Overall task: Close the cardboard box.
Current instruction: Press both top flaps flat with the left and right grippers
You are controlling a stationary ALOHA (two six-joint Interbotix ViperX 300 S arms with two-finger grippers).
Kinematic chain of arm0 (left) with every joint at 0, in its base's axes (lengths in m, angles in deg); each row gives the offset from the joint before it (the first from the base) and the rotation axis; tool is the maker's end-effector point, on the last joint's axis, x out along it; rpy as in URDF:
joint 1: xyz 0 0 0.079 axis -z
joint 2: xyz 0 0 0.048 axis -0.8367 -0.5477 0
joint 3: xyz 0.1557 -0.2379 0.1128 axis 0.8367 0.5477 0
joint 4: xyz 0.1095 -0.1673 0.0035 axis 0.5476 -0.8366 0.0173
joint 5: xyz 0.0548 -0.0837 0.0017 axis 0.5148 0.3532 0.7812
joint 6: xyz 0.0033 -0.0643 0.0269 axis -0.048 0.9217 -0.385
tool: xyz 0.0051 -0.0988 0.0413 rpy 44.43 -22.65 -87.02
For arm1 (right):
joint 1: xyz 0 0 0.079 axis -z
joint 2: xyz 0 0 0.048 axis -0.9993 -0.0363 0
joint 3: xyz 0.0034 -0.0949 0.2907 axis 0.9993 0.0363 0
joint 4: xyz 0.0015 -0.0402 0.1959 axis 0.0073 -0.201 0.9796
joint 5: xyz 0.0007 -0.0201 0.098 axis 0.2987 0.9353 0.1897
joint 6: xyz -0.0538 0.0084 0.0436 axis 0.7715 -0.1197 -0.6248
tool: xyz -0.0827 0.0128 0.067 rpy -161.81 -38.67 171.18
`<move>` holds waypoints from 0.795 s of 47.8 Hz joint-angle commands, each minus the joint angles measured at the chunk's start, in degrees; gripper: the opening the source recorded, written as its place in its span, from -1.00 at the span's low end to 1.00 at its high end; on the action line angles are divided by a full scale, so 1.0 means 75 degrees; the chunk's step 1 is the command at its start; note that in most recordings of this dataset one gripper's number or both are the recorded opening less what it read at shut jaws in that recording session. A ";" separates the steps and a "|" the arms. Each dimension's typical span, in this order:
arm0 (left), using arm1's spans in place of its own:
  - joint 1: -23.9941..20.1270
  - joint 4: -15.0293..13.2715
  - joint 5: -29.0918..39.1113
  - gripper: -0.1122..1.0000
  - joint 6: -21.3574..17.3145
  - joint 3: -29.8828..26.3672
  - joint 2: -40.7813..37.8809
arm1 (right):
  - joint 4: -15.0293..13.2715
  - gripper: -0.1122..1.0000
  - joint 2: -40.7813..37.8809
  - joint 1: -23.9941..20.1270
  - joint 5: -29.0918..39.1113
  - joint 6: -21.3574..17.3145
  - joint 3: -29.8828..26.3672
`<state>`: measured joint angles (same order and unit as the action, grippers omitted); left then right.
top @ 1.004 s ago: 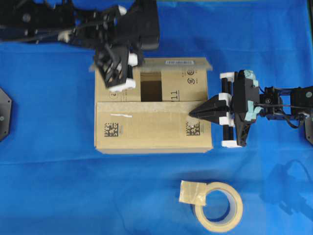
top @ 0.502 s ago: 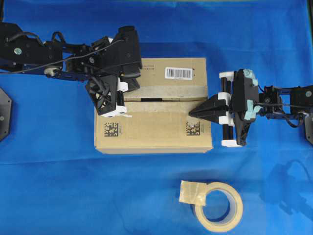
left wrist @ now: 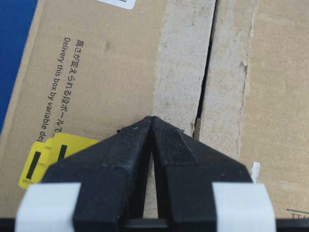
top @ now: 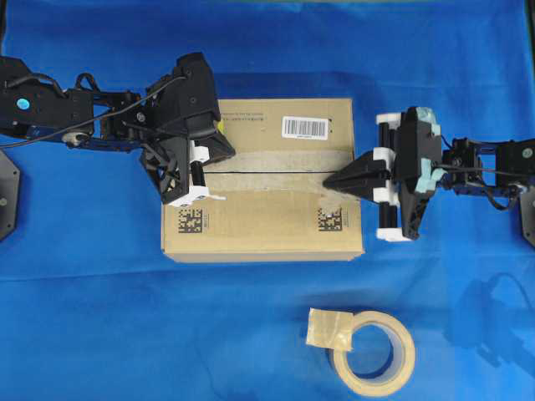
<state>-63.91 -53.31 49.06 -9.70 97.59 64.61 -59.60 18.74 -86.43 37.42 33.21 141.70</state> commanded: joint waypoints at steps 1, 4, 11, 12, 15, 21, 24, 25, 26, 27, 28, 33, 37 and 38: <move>0.0035 -0.0023 -0.0070 -0.80 0.0000 -0.0035 0.0117 | 0.0000 -0.80 0.0094 0.0199 -0.0035 0.0012 -0.0094; 0.0035 -0.0023 -0.0094 -0.80 0.0000 -0.0035 0.0117 | 0.0012 -0.80 0.0082 0.0258 -0.0023 0.0012 -0.0082; 0.0035 -0.0023 -0.0094 -0.80 0.0000 -0.0023 0.0117 | 0.0012 -0.80 0.0094 0.0305 -0.0035 0.0012 -0.0059; 0.0035 -0.0023 -0.0094 -0.80 0.0000 -0.0023 0.0117 | 0.0000 -0.80 0.0082 0.0305 -0.0035 0.0012 -0.0047; 0.0035 -0.0023 -0.0094 -0.80 0.0000 -0.0023 0.0117 | 0.0000 -0.80 0.0094 0.0305 -0.0035 0.0012 -0.0035; 0.0035 -0.0023 -0.0152 -0.80 0.0000 -0.0012 0.0117 | 0.0012 -0.80 0.0082 0.0305 -0.0035 0.0000 -0.0023; 0.0035 -0.0023 -0.0234 -0.80 0.0000 -0.0012 0.0129 | 0.0012 -0.80 0.0094 0.0305 -0.0023 0.0000 -0.0023; 0.0035 -0.0023 -0.0270 -0.80 0.0000 0.0000 0.0141 | 0.0000 -0.80 0.0082 0.0305 -0.0023 0.0000 -0.0023; 0.0035 -0.0023 -0.0328 -0.80 0.0000 0.0012 0.0152 | 0.0012 -0.80 0.0094 0.0305 -0.0023 0.0000 -0.0023; 0.0035 -0.0023 -0.0375 -0.80 0.0000 0.0035 0.0164 | 0.0000 -0.80 0.0094 0.0305 -0.0012 0.0000 -0.0023; 0.0035 -0.0023 -0.0445 -0.80 -0.0012 0.0059 0.0176 | 0.0000 -0.80 0.0082 0.0305 -0.0012 0.0000 -0.0023; 0.0070 -0.0023 -0.0996 -0.80 -0.0105 0.0246 0.0305 | 0.0000 -0.80 0.0094 0.0305 0.0000 0.0000 -0.0023; 0.0176 0.0000 -0.1875 -0.80 -0.0211 0.0645 0.0551 | 0.0000 -0.80 0.0094 0.0305 0.0000 0.0000 -0.0023; 0.0188 0.0000 -0.2109 -0.80 -0.0234 0.0750 0.0609 | 0.0012 -0.80 0.0094 0.0305 0.0000 0.0000 -0.0012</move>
<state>-63.21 -53.40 38.60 -11.20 101.81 66.46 -59.51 18.74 -84.58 37.51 33.21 141.78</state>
